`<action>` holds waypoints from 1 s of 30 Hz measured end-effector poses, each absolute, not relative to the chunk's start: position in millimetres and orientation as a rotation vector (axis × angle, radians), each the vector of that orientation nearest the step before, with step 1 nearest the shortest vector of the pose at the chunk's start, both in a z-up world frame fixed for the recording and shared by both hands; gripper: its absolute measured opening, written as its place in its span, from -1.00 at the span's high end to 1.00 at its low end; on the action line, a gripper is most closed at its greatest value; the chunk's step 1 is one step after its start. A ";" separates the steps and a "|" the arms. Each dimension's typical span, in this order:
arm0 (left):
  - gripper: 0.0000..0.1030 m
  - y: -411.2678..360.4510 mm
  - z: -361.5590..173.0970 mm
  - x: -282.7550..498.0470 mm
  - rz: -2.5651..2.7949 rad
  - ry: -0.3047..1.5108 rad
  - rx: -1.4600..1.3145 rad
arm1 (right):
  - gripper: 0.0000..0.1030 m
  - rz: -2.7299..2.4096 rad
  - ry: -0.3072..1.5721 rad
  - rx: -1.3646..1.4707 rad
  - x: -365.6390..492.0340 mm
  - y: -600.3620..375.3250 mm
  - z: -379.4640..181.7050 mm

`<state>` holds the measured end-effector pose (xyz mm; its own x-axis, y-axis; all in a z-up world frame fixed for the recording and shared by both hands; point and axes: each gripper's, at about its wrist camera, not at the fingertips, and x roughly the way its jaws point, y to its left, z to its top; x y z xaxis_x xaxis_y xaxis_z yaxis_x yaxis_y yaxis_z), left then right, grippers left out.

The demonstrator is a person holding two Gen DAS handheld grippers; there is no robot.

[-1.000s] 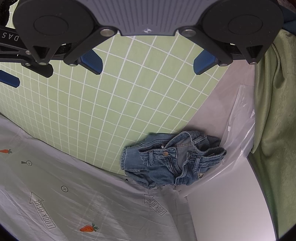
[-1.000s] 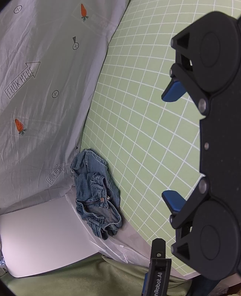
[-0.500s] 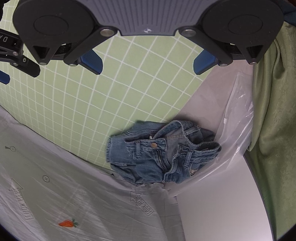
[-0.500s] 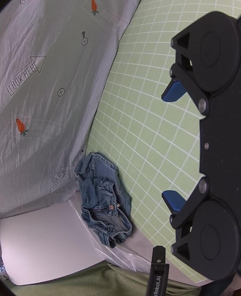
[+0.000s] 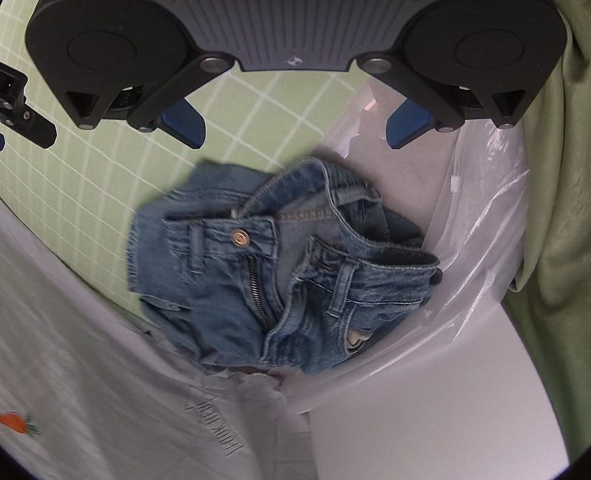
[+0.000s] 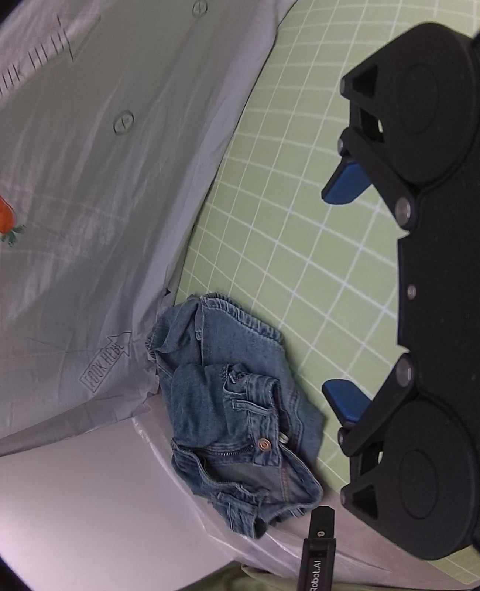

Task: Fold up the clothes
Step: 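Move both tools toward the crumpled jeans and reach into the denim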

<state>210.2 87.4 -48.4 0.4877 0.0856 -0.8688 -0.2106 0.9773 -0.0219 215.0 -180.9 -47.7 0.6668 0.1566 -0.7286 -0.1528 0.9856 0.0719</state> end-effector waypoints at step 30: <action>-0.65 135.4 -108.1 273.6 0.268 1.171 -0.252 | 0.15 0.295 0.908 0.013 334.7 -109.2 -113.5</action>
<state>273.6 135.4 -108.1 0.3644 0.0759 -0.9282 -0.3360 0.9403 -0.0550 334.7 -109.2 -113.5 0.5774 0.2579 -0.7746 -0.2469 0.9595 0.1355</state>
